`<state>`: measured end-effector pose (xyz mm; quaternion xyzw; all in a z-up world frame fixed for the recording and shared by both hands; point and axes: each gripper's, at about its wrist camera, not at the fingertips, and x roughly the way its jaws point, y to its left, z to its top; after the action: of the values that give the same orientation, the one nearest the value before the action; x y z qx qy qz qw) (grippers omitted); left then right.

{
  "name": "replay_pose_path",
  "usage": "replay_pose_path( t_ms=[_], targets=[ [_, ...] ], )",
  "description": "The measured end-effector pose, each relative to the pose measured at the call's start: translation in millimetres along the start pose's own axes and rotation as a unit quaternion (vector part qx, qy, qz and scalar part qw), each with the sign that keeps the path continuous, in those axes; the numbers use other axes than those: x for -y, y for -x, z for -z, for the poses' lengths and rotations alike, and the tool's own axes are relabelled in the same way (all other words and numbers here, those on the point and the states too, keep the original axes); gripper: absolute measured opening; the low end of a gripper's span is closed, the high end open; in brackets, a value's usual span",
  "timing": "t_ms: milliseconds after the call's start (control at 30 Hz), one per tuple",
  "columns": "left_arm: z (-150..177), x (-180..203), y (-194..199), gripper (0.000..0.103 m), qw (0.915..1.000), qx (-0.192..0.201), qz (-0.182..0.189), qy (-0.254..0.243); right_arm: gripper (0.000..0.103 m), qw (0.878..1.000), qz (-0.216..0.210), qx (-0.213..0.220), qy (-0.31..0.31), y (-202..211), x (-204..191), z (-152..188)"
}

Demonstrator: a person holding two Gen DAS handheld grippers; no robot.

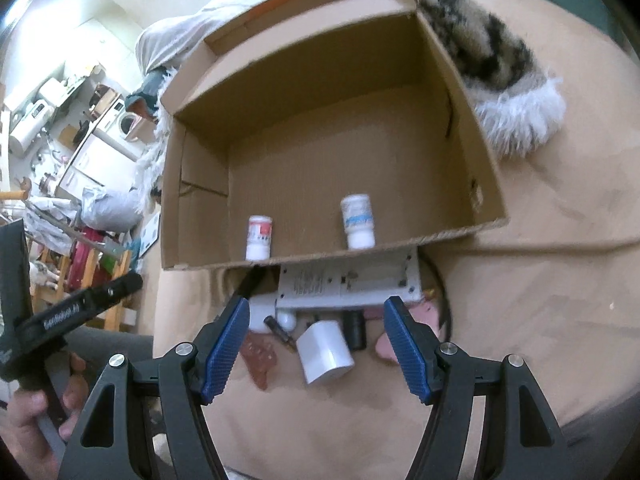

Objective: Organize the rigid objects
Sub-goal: 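Grasp the pink translucent hand-shaped toy with the right tool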

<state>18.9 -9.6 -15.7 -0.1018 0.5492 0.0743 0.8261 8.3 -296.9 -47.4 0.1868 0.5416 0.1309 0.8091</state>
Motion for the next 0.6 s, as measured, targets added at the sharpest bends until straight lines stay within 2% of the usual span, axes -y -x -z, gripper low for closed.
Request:
replay_pose_path(
  t_ms=[133, 200, 300, 467, 533, 600],
  targets=[
    [0.7, -6.8, -6.6, 0.074, 0.9996, -0.021, 0.005, 0.017, 0.073, 0.999, -0.020, -0.035, -0.007, -17.0, -4.8, 2.8],
    [-0.4, -10.0, -9.7, 0.074, 0.9991, -0.032, 0.012, 0.025, 0.073, 0.997, -0.052, -0.061, -0.022, -27.2, -8.9, 2.6],
    [-0.2, -14.0, -11.9, 0.074, 0.9981, -0.043, 0.022, 0.039, 0.073, 0.992, -0.076, -0.086, -0.043, -40.7, -16.3, 4.2],
    [0.1, -15.0, -12.3, 0.074, 0.9973, -0.051, 0.032, 0.043, 0.073, 0.982, -0.081, -0.151, -0.076, -73.0, -26.4, 17.3],
    [0.3, -15.2, -12.5, 0.074, 0.9969, -0.054, 0.037, 0.043, 0.073, 0.978, -0.089, -0.165, -0.086, -82.5, -30.4, 26.1],
    [0.7, -14.9, -12.4, 0.074, 0.9966, -0.056, 0.042, 0.044, 0.073, 0.979, -0.079, -0.167, -0.083, -91.2, -35.7, 33.9]
  ],
)
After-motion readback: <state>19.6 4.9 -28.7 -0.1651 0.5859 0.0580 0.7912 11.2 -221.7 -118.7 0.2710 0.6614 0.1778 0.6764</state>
